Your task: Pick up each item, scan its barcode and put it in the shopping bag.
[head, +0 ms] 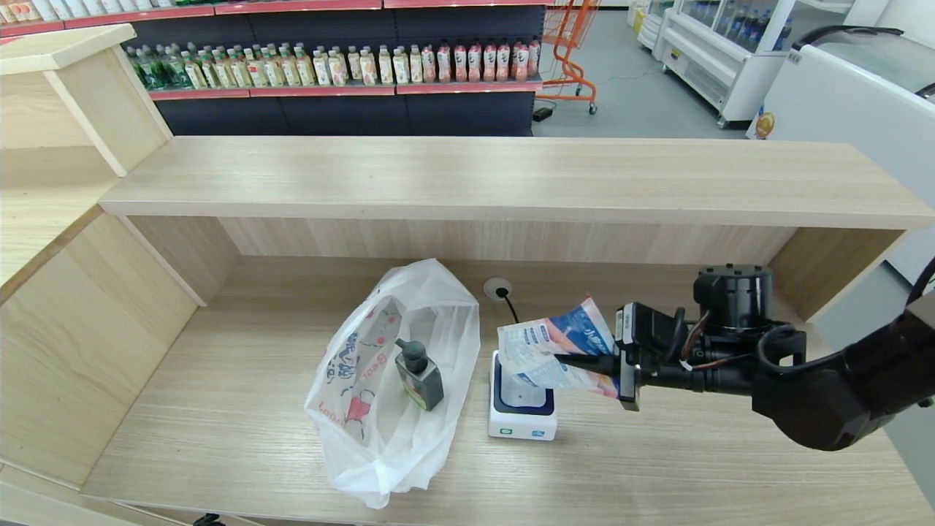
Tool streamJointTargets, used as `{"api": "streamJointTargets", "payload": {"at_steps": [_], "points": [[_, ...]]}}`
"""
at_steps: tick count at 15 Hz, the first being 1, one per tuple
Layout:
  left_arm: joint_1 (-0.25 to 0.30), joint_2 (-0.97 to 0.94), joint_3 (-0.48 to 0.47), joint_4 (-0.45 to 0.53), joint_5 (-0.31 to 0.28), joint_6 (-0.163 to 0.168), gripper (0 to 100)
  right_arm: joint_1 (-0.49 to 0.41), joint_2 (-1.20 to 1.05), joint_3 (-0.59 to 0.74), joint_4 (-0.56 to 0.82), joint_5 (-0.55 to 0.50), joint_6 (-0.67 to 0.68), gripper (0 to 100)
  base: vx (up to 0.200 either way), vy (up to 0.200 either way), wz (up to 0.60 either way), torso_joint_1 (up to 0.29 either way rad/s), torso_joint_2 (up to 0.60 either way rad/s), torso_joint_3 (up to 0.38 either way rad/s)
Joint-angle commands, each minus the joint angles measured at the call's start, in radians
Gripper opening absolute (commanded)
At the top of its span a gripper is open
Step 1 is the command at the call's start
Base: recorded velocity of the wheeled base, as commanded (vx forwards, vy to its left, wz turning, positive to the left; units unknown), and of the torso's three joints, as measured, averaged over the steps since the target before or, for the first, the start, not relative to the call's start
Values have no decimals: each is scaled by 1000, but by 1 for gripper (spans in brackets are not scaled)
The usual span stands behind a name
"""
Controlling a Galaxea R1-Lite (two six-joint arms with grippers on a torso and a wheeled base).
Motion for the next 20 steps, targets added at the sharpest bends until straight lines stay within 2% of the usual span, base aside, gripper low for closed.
{"api": "streamJointTargets", "payload": {"at_steps": [1,7,9,10,12,13,14,15,17,20], "points": [[0,0,0,0,1,0,100,8,50,1,-27,5,16,0,0,0,0,0,0,0],[0,0,0,0,1,0,100,7,80,5,-76,6,19,0,0,0,0,0,0,0],[0,0,0,0,-1,0,100,8,67,-6,-82,6,63,0,0,0,0,0,0,0],[2,0,0,0,1,0,100,8,30,-9,-93,6,125,0,0,0,0,0,0,0],[0,0,0,0,1,0,100,5,-140,45,-135,-17,450,0,0,0,0,0,0,0],[0,0,0,0,1,0,100,-1,-236,77,-128,-64,632,0,0,0,0,0,0,0],[0,0,0,0,1,0,100,-10,-325,103,-85,-113,818,0,0,0,0,0,0,0],[0,0,0,0,-1,0,100,-26,-389,105,13,-118,902,0,0,0,0,0,0,0],[0,0,0,0,1,0,100,-47,-458,109,181,-129,925,0,0,0,0,0,0,0],[0,0,0,0,1,0,100,-53,-475,134,183,-132,971,0,0,0,0,0,0,0]]}}
